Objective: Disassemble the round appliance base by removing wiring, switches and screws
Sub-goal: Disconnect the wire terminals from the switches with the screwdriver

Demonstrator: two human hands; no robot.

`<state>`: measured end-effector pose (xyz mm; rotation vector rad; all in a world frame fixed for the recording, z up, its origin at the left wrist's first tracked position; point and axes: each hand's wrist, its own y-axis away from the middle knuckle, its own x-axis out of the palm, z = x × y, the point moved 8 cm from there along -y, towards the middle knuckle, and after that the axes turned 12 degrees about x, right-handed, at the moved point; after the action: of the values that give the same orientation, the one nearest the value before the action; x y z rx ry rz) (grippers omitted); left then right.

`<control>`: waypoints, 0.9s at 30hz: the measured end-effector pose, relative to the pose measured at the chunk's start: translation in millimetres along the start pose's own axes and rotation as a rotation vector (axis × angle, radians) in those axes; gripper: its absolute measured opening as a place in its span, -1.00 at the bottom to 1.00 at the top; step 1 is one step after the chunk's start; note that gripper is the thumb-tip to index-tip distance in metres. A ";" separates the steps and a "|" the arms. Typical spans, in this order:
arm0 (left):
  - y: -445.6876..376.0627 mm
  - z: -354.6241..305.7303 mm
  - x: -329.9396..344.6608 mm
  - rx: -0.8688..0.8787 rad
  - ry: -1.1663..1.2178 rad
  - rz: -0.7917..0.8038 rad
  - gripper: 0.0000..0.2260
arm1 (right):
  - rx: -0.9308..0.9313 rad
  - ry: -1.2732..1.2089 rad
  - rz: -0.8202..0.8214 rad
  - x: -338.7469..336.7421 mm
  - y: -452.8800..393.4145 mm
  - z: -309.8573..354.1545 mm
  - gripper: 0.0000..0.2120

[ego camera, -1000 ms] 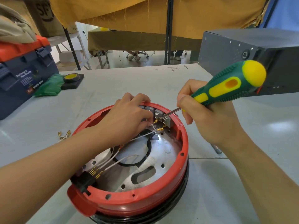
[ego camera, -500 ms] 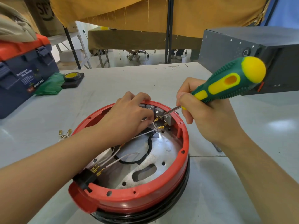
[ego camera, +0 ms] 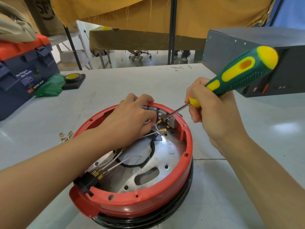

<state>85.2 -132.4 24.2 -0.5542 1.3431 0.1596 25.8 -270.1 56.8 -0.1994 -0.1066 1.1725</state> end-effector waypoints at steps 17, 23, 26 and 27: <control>0.3 0.2 0.6 -0.002 -0.008 0.015 -0.83 | -0.040 0.031 -0.040 2.0 5.0 -0.2 -0.76; 0.4 0.8 0.2 -0.011 0.007 0.009 -0.85 | -0.172 0.162 0.045 10.4 13.5 14.8 -0.77; 0.4 1.3 1.0 -0.012 0.011 0.009 -0.85 | -0.206 0.216 0.076 14.7 16.6 17.8 -0.81; 0.4 1.2 1.2 -0.012 0.010 0.010 -0.84 | -0.214 0.227 0.080 15.3 16.9 18.3 -0.81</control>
<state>86.4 -131.7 23.1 -0.5594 1.3559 0.1734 12.9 -247.9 70.7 -0.5276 -0.0242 1.2096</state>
